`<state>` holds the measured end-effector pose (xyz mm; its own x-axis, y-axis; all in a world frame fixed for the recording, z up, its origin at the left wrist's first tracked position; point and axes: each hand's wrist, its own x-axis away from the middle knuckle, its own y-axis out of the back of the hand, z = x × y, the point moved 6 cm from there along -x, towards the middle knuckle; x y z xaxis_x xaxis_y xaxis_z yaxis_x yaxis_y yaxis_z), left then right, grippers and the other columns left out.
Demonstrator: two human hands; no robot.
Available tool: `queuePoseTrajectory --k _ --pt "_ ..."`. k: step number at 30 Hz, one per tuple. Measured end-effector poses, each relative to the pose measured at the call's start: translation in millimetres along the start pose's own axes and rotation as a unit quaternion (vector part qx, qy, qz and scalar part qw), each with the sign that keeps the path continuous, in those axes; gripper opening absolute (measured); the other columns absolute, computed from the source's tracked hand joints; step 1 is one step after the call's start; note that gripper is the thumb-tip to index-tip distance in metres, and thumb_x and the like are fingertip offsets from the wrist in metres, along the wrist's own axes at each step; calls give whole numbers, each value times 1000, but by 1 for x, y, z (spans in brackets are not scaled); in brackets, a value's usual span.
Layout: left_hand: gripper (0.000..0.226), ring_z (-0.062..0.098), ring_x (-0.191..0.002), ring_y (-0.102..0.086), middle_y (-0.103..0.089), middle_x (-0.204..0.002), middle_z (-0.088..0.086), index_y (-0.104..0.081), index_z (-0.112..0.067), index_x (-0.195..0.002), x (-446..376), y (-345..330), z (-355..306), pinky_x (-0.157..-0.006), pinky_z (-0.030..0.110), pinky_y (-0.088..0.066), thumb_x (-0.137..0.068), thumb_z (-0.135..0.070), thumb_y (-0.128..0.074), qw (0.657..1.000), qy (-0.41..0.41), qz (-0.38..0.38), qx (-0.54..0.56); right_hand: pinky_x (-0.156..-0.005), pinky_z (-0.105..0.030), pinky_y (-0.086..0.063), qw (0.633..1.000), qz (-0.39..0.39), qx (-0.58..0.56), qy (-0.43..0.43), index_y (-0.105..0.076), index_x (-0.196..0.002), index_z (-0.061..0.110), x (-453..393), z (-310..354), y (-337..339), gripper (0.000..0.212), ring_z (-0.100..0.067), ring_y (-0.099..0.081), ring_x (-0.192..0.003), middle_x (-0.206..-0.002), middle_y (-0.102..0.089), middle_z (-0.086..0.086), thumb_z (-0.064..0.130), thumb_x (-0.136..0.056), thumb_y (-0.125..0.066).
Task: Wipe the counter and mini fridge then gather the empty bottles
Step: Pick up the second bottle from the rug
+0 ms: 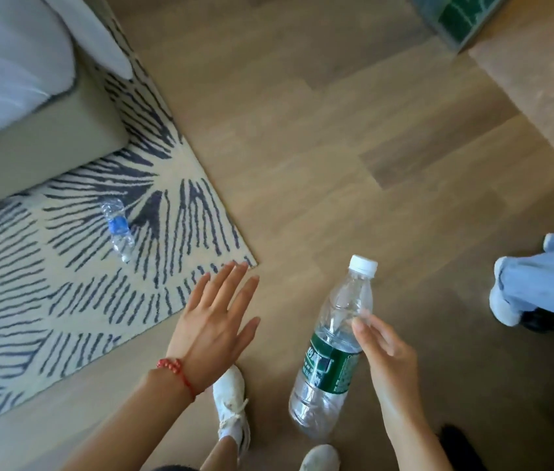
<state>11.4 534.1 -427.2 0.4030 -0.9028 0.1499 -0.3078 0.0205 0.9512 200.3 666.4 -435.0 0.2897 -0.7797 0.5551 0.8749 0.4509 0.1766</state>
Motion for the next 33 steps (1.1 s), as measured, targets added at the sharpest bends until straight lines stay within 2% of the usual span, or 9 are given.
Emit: queuePoseTrajectory --k 5,8,10,13,17,19,21,24,33 --pt "51 35 -123 -46 -51 -133 18 -42 -11 -128 15 27 82 -99 54 -33 -87 -40 -36 998 68 -16 -8 -59 -2 -46 998 58 22 1 -63 -95 23 -6 28 -92 18 14 -63 -68 -79 -69 18 20 -78 -66" --pt "52 35 -125 -45 -50 -134 18 -40 -11 -130 30 33 125 -101 54 -35 -93 -45 -25 991 131 -10 2 -61 -3 -47 994 104 38 1 -63 -90 27 -11 44 -139 15 12 -64 -70 -72 -71 18 20 -77 -67" --pt "55 34 -126 -43 -50 -134 18 -40 -10 -131 41 34 148 -102 52 -37 -95 -46 -19 984 175 -8 15 -67 -7 -50 990 132 51 -2 -64 -95 25 -17 51 -164 22 5 -65 -79 -84 -72 12 25 -74 -68" --pt "56 32 -128 -39 -49 -135 16 -45 -9 -130 55 36 175 -107 44 -26 -94 -46 -23 972 234 -9 25 -78 -14 -48 984 161 73 -4 -63 -112 15 -31 61 -192 53 -4 -63 -96 -103 -67 1 38 -64 -68" --pt "57 28 -129 -36 -49 -136 14 -41 -13 -132 61 36 202 -109 43 -26 -93 -49 -20 949 314 -3 44 -86 -21 -47 974 195 111 -8 -61 -116 10 -61 80 -224 54 -9 -62 -101 -114 -65 -6 35 -68 -68" --pt "58 26 -129 -34 -49 -135 14 -40 -14 -131 55 37 217 -107 43 -27 -94 -52 -16 936 347 -10 59 -83 -13 -46 970 206 129 2 -60 -116 10 -78 97 -242 54 -13 -60 -105 -117 -64 -6 34 -68 -68" --pt "61 27 -128 -35 -50 -134 15 -43 -12 -129 44 38 231 -105 44 -28 -94 -52 -15 925 372 -22 73 -70 0 -44 963 225 149 17 -61 -115 12 -92 117 -265 55 -4 -61 -98 -114 -65 -4 36 -67 -67" --pt "62 30 -126 -37 -51 -132 18 -46 -8 -127 22 43 251 -103 42 -27 -94 -51 -16 915 392 -51 79 -65 2 -43 947 264 180 33 -62 -113 14 -112 139 -301 54 16 -61 -82 -109 -67 -4 38 -64 -66" --pt "60 32 -128 -36 -47 -136 17 -41 -11 -131 -2 46 332 -102 52 -36 -94 -52 -18 881 450 -80 121 -61 1 -43 922 302 243 19 -61 -111 15 -133 143 -401 35 19 -60 -74 -92 -64 11 22 -77 -67"
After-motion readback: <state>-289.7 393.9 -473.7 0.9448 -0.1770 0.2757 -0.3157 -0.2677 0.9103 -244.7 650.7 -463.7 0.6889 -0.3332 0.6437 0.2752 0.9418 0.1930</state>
